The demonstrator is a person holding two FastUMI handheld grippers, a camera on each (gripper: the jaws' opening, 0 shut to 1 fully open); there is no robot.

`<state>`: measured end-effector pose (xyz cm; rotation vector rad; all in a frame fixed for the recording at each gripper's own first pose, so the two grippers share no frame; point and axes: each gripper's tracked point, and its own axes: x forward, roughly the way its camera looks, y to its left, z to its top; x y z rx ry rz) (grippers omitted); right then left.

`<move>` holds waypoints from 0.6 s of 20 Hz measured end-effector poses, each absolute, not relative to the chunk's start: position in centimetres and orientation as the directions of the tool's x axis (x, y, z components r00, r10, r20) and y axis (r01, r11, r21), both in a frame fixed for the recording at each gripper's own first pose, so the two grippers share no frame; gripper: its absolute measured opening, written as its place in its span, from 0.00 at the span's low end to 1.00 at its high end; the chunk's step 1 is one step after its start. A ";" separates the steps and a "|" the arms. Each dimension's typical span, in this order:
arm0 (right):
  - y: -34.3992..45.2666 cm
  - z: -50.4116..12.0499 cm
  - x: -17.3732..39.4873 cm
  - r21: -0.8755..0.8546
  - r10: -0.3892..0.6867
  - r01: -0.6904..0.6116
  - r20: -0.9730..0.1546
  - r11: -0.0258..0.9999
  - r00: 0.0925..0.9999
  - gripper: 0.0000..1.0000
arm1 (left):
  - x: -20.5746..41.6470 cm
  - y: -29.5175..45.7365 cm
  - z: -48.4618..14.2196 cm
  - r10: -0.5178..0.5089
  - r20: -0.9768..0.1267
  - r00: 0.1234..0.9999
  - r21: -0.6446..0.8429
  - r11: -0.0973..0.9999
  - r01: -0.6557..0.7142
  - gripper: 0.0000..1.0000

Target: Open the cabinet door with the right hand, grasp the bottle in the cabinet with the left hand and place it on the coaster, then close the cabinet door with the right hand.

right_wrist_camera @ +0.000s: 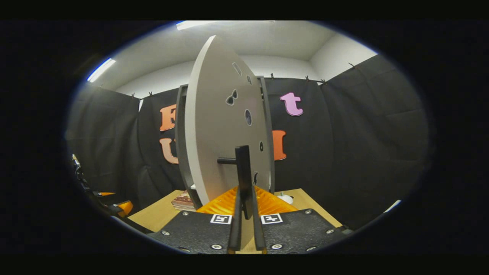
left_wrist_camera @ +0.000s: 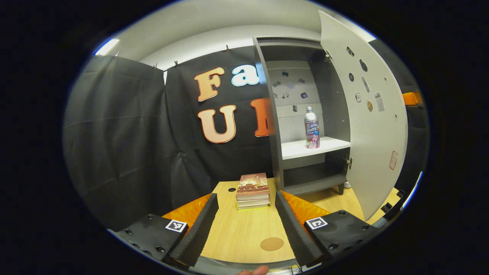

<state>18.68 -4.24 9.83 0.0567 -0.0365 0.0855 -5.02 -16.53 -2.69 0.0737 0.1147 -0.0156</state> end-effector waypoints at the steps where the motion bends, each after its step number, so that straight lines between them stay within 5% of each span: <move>1: -4.6 9.6 18.8 0.051 0.082 -0.083 0.032 0.995 0.996 0.12 | -5.1 -16.9 -2.9 -0.012 -0.119 0.993 0.074 0.997 0.020 0.94; 11: -7.3 9.6 19.0 0.054 0.061 -0.063 0.036 0.997 0.997 0.09 | -6.1 -20.7 -3.7 -0.010 -0.156 0.988 0.065 0.998 0.020 0.97; 12: -7.4 9.6 19.0 0.059 0.061 -0.063 0.038 0.996 0.997 0.00 | -6.2 -21.0 -3.7 -0.007 -0.157 0.988 0.065 0.998 0.018 1.00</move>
